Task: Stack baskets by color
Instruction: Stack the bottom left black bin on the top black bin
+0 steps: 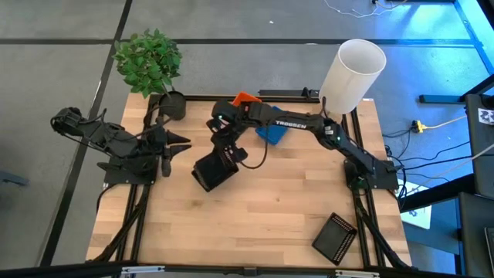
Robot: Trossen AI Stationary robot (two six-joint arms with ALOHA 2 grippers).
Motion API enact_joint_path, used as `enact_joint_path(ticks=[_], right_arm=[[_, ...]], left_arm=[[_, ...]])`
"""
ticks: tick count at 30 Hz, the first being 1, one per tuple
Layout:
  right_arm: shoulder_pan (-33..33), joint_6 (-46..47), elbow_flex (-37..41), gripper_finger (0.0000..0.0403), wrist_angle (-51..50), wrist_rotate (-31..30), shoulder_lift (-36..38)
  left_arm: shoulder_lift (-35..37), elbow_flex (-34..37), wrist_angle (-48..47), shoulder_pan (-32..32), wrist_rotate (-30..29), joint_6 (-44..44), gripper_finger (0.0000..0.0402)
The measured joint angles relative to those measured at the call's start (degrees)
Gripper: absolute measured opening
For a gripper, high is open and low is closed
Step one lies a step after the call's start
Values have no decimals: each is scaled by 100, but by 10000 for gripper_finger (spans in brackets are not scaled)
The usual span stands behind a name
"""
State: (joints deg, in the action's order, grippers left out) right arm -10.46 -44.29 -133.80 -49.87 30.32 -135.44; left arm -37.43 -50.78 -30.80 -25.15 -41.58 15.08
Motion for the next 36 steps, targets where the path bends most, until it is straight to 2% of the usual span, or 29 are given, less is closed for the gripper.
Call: enact_joint_path(ticks=[10,25,32,36], right_arm=[[-70,-397,44,4,-129,250,-395],[-288,-716,42,4,-1606,-1058,-419],[-288,-1282,40,4,-1941,-1162,-419],[-282,-1305,40,30,-1917,-1587,-419]], left_arm=[[5,0,-5,-2,-376,89,76],[7,0,-5,-2,-446,104,76],[7,0,-5,-2,-445,102,76],[7,0,-5,-2,-444,102,76]])
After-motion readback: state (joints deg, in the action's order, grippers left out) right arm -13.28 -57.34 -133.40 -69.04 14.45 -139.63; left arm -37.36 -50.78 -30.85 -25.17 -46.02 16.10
